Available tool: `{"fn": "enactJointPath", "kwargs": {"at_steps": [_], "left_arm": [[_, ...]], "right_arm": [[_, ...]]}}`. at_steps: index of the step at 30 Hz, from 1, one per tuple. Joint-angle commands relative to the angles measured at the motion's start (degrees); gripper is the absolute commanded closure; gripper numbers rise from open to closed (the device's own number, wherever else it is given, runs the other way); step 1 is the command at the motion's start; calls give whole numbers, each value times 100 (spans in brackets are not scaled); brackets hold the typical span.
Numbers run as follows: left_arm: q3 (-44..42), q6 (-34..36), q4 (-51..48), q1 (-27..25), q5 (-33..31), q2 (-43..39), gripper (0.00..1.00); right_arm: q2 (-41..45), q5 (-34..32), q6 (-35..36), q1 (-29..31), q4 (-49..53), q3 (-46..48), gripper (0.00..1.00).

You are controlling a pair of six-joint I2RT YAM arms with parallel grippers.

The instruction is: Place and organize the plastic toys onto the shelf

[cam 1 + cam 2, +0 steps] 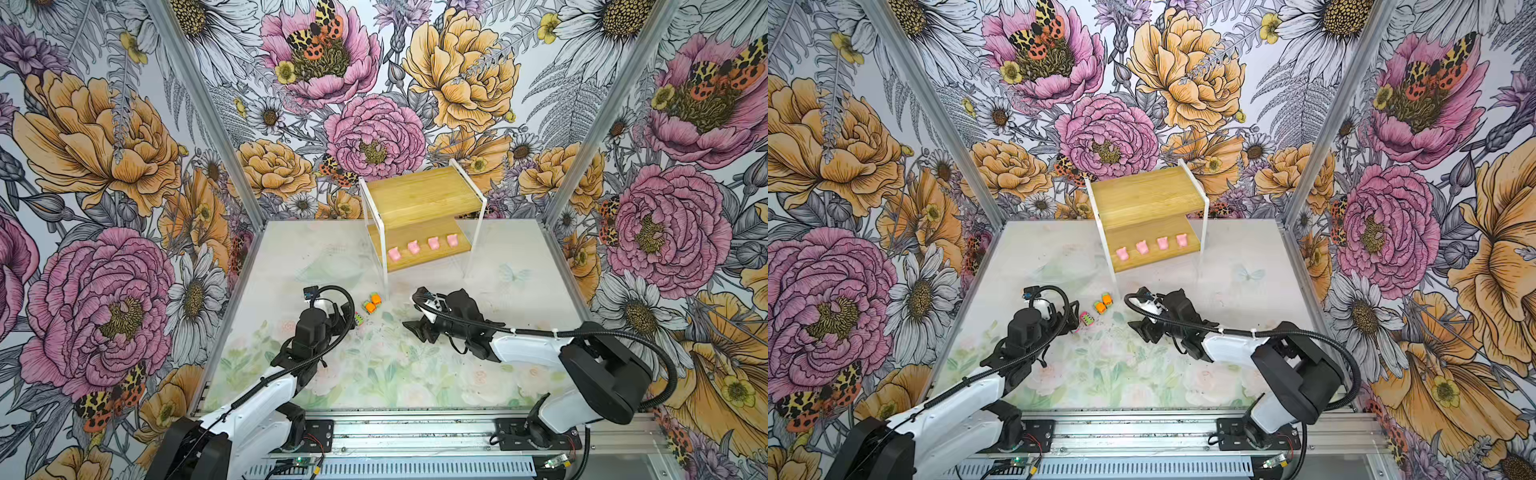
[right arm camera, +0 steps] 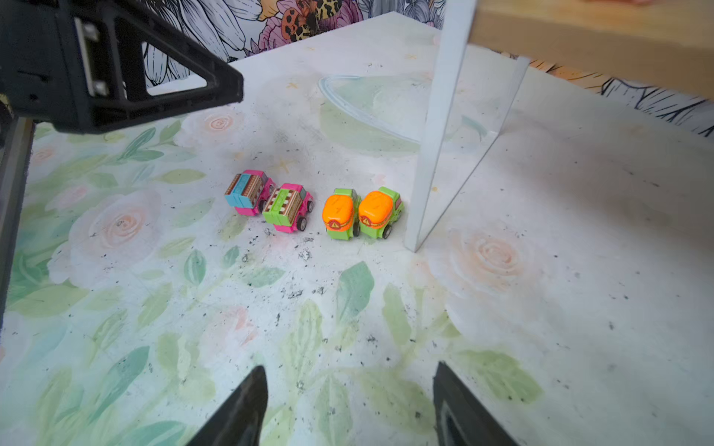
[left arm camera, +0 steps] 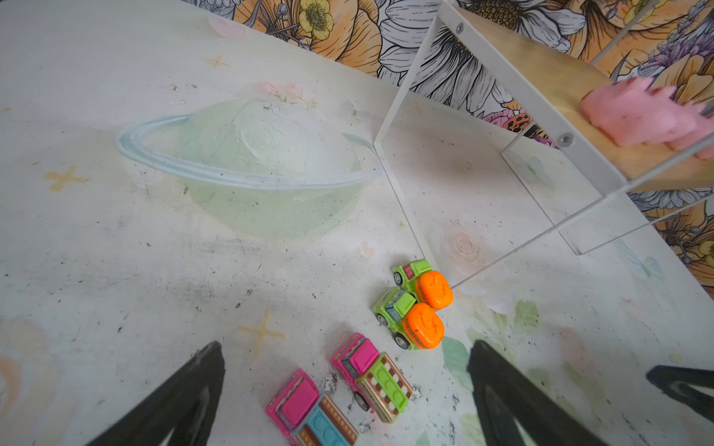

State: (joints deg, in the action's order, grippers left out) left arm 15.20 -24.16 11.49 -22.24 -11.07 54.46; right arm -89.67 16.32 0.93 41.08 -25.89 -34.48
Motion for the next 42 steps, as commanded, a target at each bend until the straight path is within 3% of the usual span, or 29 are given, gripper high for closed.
{"fn": "enactJointPath", "kwargs": {"at_steps": [1,8,18,27,42], "left_arm": [[9,-187,-139,53,5,-74,1],[115,-307,-521,95,13,-270,1],[451,-557,-1700,914,533,-862,1],[230,-576,-2002,1385,818,-1519,1],[141,-543,-1739,1533,1100,-1296,1]], "right_arm": [[-451,42,-151,115,-1365,12,33],[-1328,-287,-300,408,-2290,-268,35],[-2049,-442,-285,1016,-1873,-1220,36],[-2697,-910,-456,1150,-1390,-2085,36],[-2998,-1092,-433,1364,-909,-2555,46]]}}
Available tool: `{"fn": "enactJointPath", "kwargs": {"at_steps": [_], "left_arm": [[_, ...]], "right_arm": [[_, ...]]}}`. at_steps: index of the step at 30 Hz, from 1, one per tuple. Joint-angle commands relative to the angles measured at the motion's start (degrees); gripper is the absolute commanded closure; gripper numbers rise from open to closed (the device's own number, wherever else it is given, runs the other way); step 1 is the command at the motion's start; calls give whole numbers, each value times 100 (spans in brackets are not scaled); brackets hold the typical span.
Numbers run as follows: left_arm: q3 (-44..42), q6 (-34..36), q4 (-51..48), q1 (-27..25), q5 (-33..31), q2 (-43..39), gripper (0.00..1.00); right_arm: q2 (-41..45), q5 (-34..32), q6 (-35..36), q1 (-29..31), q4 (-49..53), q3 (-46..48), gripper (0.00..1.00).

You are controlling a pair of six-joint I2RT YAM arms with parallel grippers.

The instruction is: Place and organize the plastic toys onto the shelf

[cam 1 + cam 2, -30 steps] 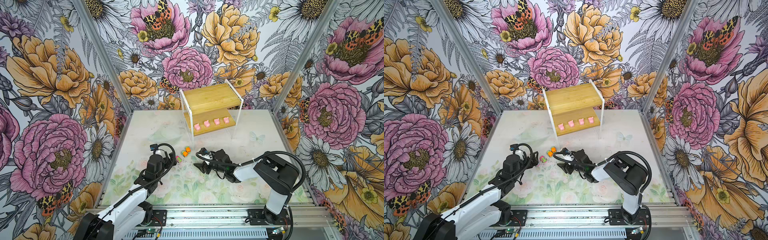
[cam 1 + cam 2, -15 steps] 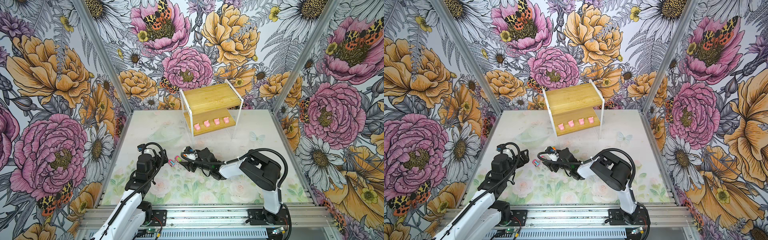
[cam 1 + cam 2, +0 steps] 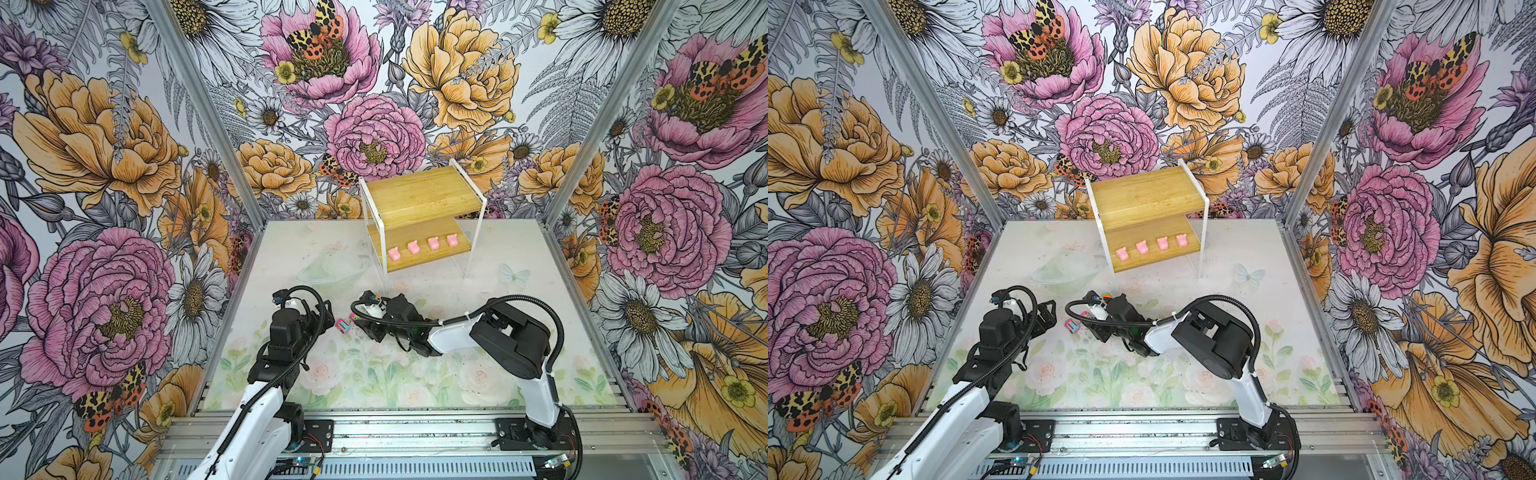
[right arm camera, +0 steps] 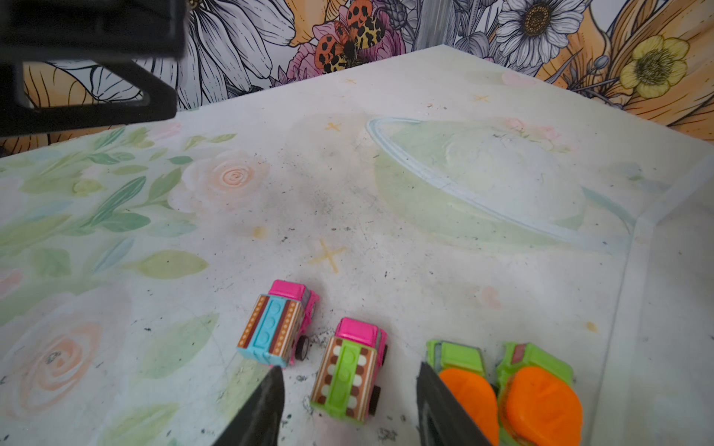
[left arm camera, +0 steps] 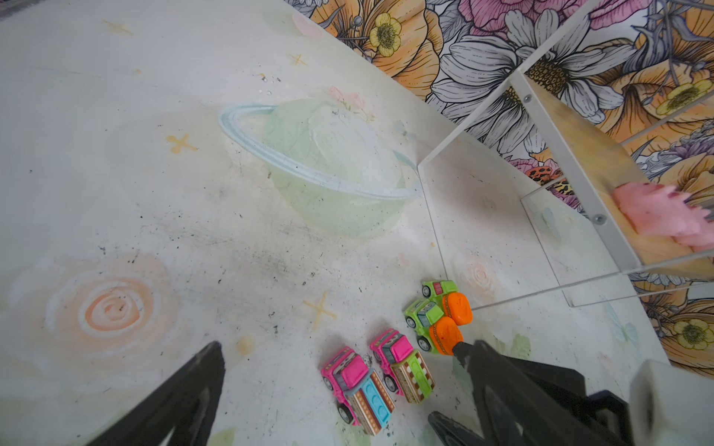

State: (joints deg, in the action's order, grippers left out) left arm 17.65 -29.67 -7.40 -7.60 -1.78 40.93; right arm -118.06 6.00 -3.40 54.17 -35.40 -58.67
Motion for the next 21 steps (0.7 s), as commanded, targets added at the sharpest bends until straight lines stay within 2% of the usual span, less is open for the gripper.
{"fn": "enactJointPath", "kwargs": {"at_steps": [1,21], "left_arm": [[-103,6,178,61,182,94,1],[-113,23,254,87,196,205,1]], "right_arm": [[-176,-64,-2,61,45,-136,46],[-631,-82,-78,84,147,-521,47]]}}
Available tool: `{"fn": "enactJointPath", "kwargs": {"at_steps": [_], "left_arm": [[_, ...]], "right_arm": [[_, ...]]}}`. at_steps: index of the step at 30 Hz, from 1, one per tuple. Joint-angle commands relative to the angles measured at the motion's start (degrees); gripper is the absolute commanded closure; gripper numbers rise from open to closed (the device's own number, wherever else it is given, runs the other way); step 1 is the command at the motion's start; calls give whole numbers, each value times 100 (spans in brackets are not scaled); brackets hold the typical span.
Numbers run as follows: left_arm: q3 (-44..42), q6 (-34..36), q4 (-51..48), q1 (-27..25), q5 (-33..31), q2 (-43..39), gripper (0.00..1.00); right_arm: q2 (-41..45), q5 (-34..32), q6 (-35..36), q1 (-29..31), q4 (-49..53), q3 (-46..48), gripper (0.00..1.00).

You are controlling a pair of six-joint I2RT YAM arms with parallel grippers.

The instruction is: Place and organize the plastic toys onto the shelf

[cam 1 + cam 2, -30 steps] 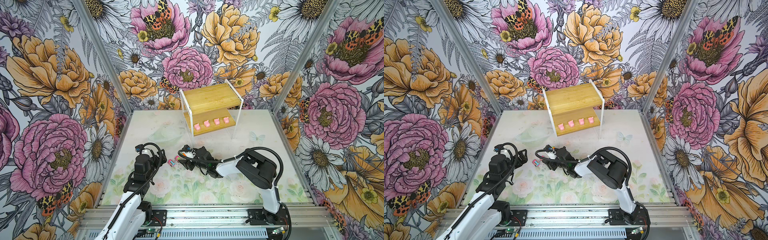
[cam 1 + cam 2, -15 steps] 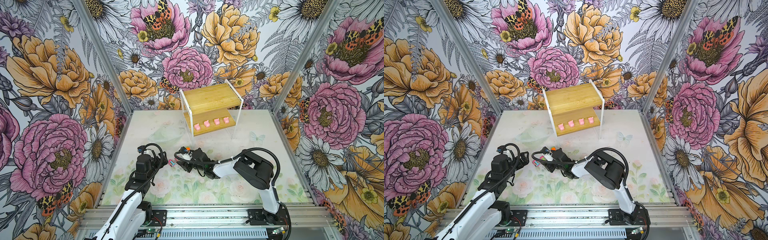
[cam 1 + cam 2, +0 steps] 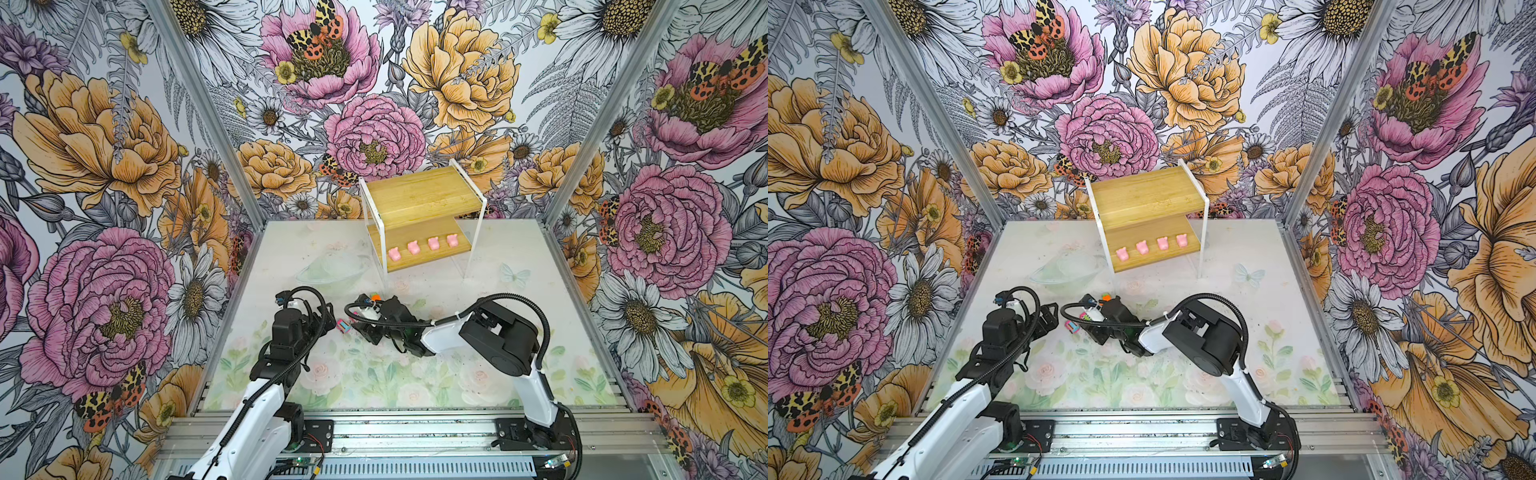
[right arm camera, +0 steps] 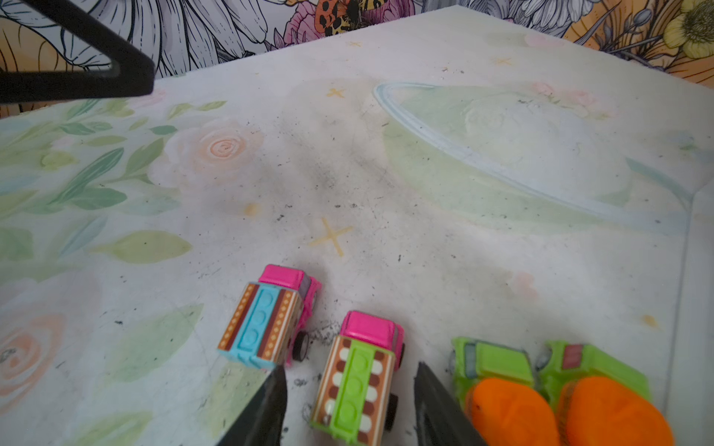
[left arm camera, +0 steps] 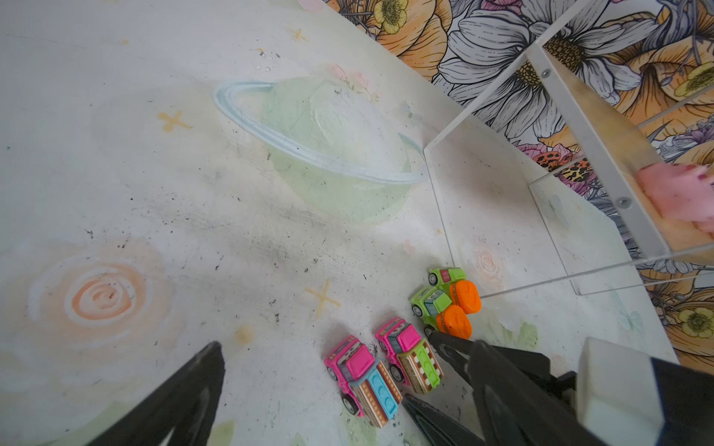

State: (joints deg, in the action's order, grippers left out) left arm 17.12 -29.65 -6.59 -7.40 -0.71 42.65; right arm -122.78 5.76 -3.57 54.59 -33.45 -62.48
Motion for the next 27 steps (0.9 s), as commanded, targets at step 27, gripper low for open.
{"fn": "enactJointPath", "kwargs": {"at_steps": [27], "left_arm": [[-51,47,276,92,117,221,1]], "right_arm": [[-291,-27,-140,-70,-170,-247,60]]}}
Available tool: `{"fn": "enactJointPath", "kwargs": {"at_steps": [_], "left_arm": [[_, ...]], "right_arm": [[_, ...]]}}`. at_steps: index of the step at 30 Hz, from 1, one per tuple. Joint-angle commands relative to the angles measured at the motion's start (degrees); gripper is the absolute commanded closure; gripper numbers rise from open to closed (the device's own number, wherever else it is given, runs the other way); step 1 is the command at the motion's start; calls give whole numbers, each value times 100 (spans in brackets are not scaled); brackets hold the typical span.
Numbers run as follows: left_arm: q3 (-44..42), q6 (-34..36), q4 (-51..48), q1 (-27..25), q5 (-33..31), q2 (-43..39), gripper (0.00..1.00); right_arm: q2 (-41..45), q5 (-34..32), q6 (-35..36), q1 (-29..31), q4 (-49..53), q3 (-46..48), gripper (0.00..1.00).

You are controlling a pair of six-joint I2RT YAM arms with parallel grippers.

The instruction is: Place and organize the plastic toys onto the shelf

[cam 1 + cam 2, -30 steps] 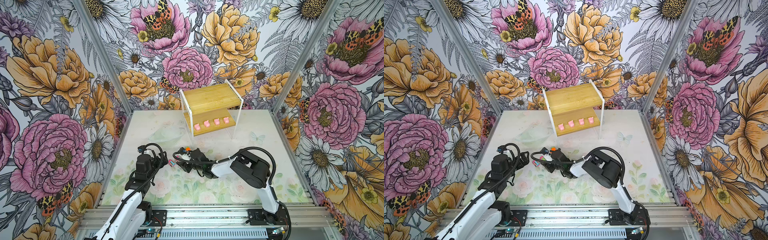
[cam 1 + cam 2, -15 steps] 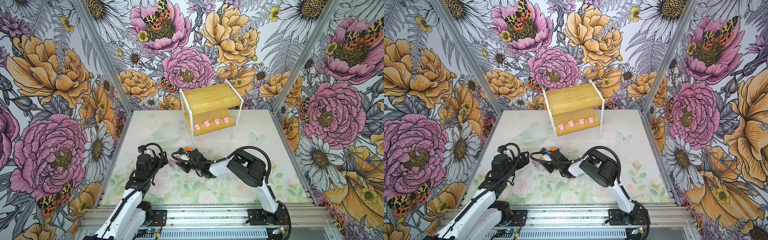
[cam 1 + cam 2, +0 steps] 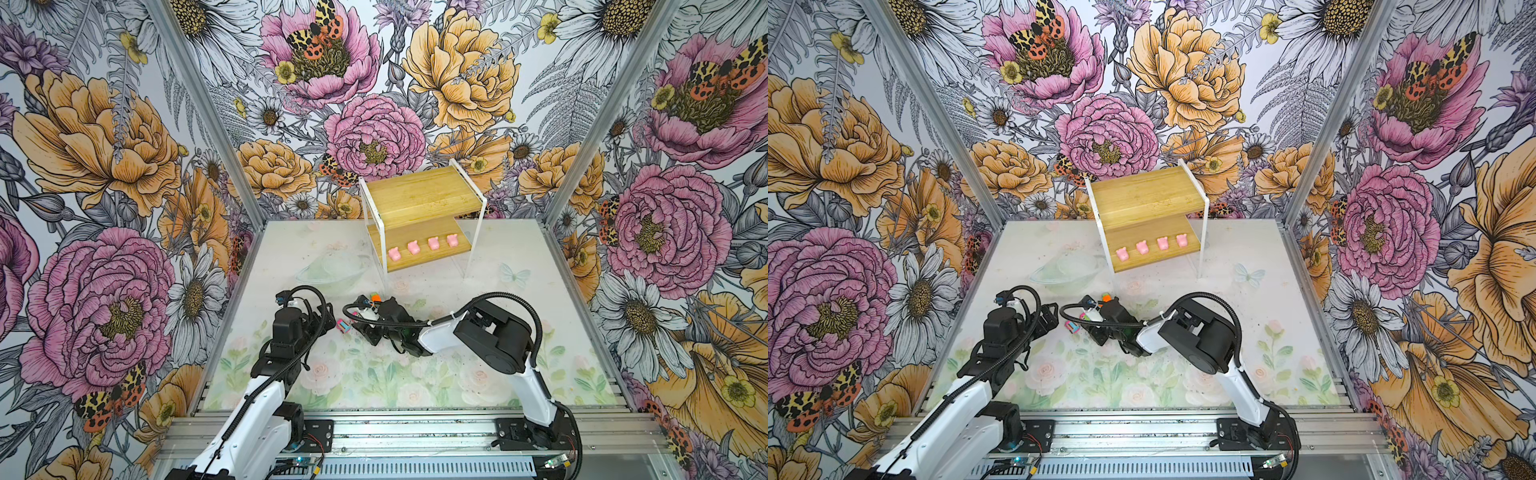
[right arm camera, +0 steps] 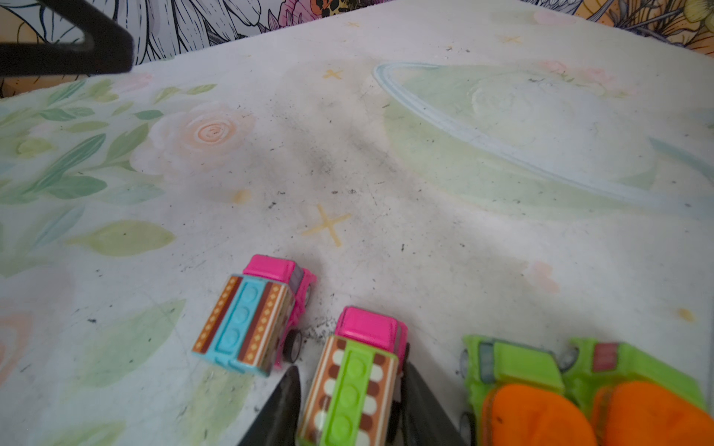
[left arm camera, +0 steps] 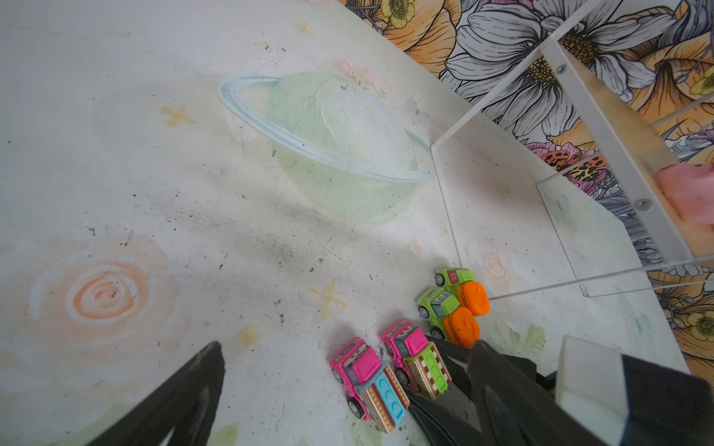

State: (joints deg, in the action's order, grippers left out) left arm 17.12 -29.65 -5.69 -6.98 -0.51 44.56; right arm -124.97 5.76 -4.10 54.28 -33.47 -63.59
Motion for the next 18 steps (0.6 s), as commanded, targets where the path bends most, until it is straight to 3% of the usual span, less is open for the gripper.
{"fn": "enactJointPath", "kwargs": {"at_steps": [1,18], "left_arm": [[-47,49,191,54,96,34,1],[-57,52,213,61,117,80,1]], "right_arm": [[-66,-22,-85,-45,-168,-136,61],[473,41,-10,-80,-105,223,78]]}}
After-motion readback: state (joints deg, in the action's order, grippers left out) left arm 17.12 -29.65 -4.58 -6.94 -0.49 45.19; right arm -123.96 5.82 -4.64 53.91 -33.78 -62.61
